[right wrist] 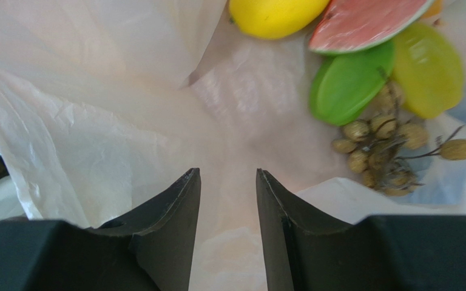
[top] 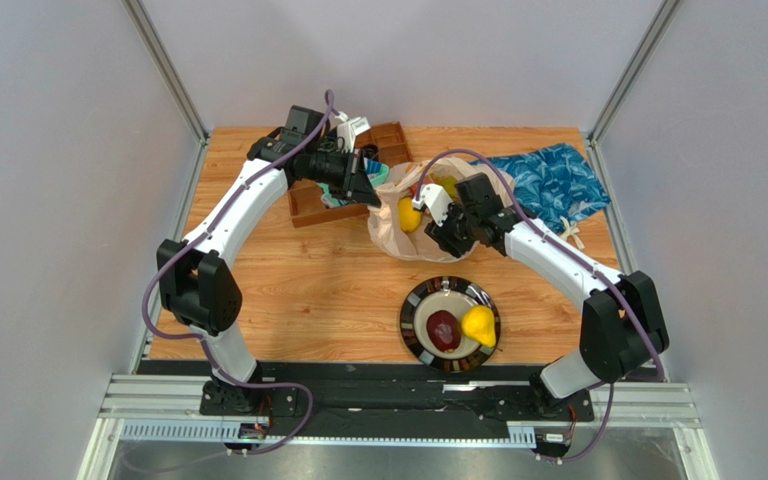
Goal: Take the fake fruits out of the plastic bag
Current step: Adjust the plastic bag at the center of the board, then take out the fake fruit from the plastic bag, then place the fake fruit on the plate.
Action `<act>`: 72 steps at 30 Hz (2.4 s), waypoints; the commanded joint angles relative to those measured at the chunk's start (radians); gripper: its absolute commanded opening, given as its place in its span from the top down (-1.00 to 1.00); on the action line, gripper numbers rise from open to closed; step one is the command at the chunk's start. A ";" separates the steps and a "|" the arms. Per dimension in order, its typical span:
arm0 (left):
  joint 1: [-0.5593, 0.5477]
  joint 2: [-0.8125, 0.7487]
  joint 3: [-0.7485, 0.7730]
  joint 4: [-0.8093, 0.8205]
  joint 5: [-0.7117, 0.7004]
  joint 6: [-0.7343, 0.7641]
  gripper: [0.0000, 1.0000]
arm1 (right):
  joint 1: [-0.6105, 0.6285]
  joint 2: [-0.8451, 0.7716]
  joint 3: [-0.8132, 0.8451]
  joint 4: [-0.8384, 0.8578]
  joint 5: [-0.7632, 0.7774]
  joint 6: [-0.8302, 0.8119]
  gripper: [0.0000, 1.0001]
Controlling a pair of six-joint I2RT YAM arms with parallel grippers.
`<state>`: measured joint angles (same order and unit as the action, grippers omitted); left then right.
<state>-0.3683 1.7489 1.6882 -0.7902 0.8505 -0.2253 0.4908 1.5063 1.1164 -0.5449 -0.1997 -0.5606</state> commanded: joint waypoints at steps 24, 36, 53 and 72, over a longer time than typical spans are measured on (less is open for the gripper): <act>-0.032 -0.117 -0.125 -0.014 0.007 -0.013 1.00 | 0.015 0.615 0.615 -0.010 0.082 0.545 -0.80; -0.041 -0.092 -0.120 -0.026 -0.010 0.014 1.00 | -0.001 0.712 0.707 0.023 0.105 0.536 -0.14; -0.037 0.095 0.151 -0.004 -0.011 0.017 1.00 | 0.014 0.025 0.318 -0.156 -0.286 0.196 0.07; -0.037 -0.032 0.051 -0.030 -0.085 0.106 1.00 | 0.077 -0.055 0.020 -0.411 -0.138 -0.420 0.04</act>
<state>-0.4042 1.7905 1.7519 -0.8097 0.7876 -0.1680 0.6033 1.3979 1.1275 -0.9493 -0.3855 -0.8883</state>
